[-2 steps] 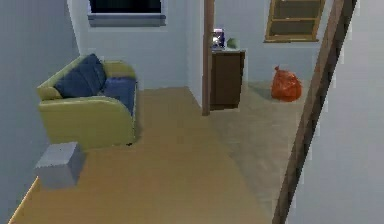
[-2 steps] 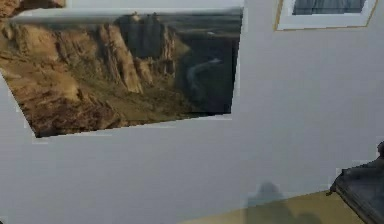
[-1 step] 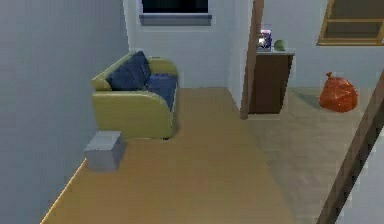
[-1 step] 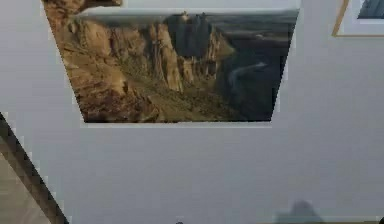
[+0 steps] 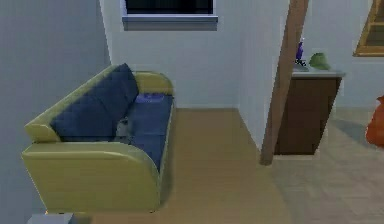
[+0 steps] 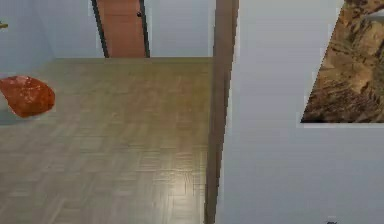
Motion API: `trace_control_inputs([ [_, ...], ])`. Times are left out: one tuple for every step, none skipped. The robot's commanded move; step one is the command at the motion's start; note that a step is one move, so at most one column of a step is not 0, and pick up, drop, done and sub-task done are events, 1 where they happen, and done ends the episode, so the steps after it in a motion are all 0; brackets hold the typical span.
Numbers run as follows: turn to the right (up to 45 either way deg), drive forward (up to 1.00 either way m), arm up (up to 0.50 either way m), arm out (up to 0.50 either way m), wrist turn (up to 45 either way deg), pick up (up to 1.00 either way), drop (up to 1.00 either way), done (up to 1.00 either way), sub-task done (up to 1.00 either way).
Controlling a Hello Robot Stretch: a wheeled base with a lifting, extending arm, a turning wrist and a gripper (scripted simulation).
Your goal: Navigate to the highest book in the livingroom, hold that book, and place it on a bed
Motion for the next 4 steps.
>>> trace_control_inputs([
  [0.0,0.80,0.00,0.00,0.0,0.00,0.00,0.00,0.00],
  [27.0,0.00,0.00,0.00,0.0,0.00,0.00,0.00,0.00],
  [0.0,0.40,0.00,0.00,0.0,0.00,0.00,0.00,0.00],
  [-27.0,0.00,0.00,0.00,0.0,0.00,0.00,0.00,0.00],
])
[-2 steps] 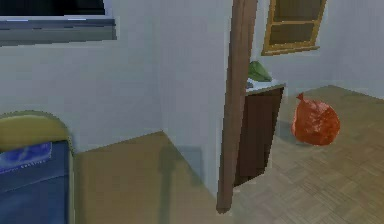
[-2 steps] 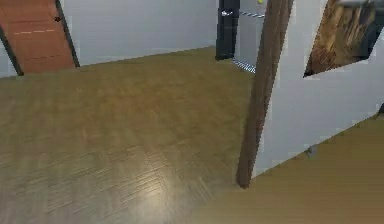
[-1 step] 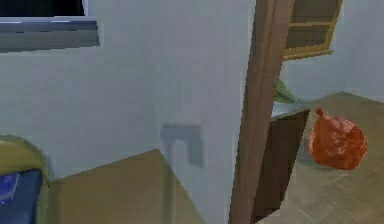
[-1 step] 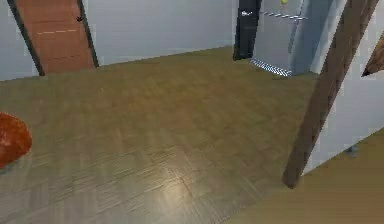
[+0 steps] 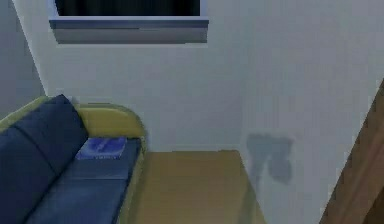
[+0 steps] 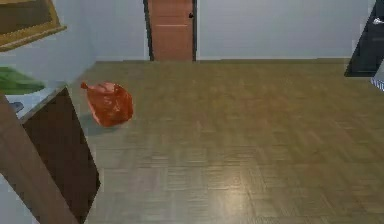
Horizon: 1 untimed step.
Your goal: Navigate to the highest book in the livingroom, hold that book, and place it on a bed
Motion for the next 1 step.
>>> trace_control_inputs([
  [0.0,0.65,0.00,0.00,0.0,0.00,0.00,0.00,0.00],
])
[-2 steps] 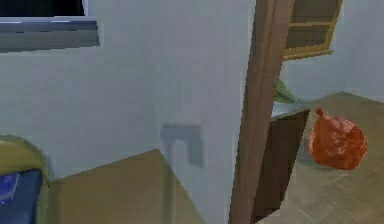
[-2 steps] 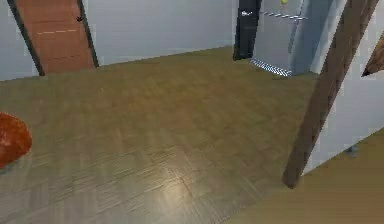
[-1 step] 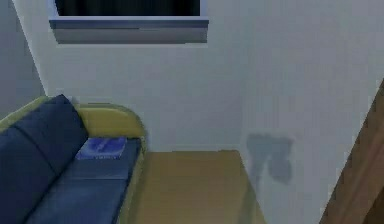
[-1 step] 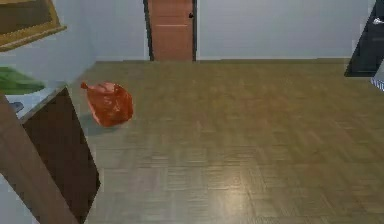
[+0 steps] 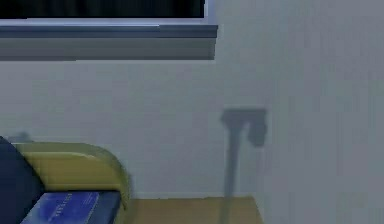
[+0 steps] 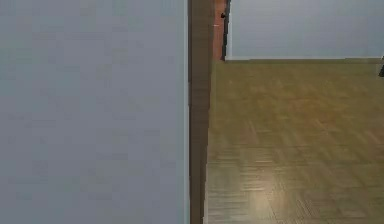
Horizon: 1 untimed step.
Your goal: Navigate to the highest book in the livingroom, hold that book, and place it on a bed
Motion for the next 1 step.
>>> trace_control_inputs([
  [45.0,0.00,0.00,0.00,0.0,0.00,0.00,0.00,0.00],
])
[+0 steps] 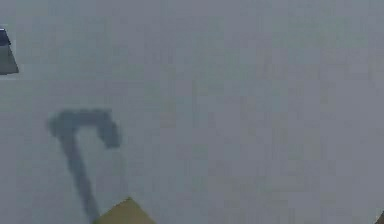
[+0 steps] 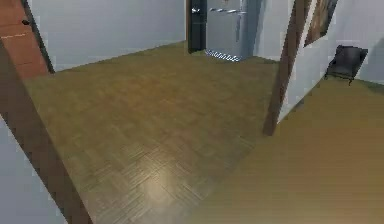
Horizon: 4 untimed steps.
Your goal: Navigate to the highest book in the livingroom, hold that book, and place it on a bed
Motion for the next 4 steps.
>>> trace_control_inputs([
  [45.0,0.00,0.00,0.00,0.0,0.00,0.00,0.00,0.00],
  [45.0,0.00,0.00,0.00,0.0,0.00,0.00,0.00,0.00],
  [27.0,0.00,0.00,0.00,0.0,0.00,0.00,0.00,0.00],
  [0.0,0.60,0.00,0.00,0.0,0.00,0.00,0.00,0.00],
])
